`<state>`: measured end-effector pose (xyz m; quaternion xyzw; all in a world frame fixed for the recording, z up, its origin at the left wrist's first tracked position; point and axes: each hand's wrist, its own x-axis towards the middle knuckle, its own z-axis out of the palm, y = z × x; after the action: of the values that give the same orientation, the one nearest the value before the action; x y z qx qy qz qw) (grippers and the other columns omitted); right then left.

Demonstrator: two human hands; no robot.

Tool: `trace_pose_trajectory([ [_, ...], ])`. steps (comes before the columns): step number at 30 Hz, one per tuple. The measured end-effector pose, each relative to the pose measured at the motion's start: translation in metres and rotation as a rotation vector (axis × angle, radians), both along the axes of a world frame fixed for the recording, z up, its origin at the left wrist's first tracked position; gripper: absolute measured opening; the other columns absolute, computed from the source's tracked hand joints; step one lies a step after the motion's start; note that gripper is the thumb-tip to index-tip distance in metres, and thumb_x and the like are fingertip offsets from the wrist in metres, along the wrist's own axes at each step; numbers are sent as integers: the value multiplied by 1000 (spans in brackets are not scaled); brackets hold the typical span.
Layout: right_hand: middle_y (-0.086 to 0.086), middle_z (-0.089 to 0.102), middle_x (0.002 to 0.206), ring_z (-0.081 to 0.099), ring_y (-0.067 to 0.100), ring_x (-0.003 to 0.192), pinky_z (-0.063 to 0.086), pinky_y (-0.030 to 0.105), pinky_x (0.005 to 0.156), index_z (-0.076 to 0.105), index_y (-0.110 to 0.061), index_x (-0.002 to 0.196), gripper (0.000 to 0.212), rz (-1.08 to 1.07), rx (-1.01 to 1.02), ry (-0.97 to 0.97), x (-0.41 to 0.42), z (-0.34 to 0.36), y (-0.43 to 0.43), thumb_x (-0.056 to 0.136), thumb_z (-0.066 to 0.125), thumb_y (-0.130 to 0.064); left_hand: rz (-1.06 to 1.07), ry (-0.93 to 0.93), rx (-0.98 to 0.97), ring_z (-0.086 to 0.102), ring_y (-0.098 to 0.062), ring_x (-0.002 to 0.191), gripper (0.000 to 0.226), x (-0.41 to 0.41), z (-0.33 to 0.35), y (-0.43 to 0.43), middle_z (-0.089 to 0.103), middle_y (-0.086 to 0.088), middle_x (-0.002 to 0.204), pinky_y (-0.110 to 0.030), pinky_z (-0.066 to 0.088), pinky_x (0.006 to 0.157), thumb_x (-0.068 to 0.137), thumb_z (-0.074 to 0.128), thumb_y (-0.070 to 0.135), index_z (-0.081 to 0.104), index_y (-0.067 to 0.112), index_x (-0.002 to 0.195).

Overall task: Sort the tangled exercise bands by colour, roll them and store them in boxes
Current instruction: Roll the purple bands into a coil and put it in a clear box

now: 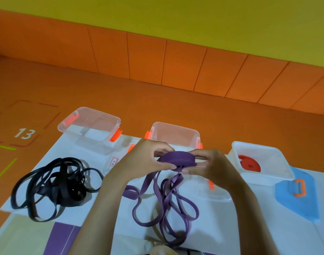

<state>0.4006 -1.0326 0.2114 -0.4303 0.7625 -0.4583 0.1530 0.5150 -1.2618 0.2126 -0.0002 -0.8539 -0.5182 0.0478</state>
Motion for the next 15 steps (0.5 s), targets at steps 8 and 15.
trace_pose_trajectory([
  [8, -4, 82, 100, 79, 17, 94, 64, 29, 83, 80, -14, 110, 33, -56, -128, -108, -8, 4, 4, 79, 84, -25, 27, -17, -126, 72, 5, 98, 27, -5, 9, 1, 78, 23, 96, -29, 60, 94, 78, 91, 40, 79, 33, 101],
  [15, -22, 77, 101, 74, 5, 99, 58, 15, 83, 73, -36, 110, 37, 26, 44, 24, 1, 5, -3, 80, 89, -24, -10, -21, -333, 68, -11, 76, 19, -6, 7, 6, 74, 11, 78, -44, 59, 75, 81, 88, 39, 77, 30, 94],
])
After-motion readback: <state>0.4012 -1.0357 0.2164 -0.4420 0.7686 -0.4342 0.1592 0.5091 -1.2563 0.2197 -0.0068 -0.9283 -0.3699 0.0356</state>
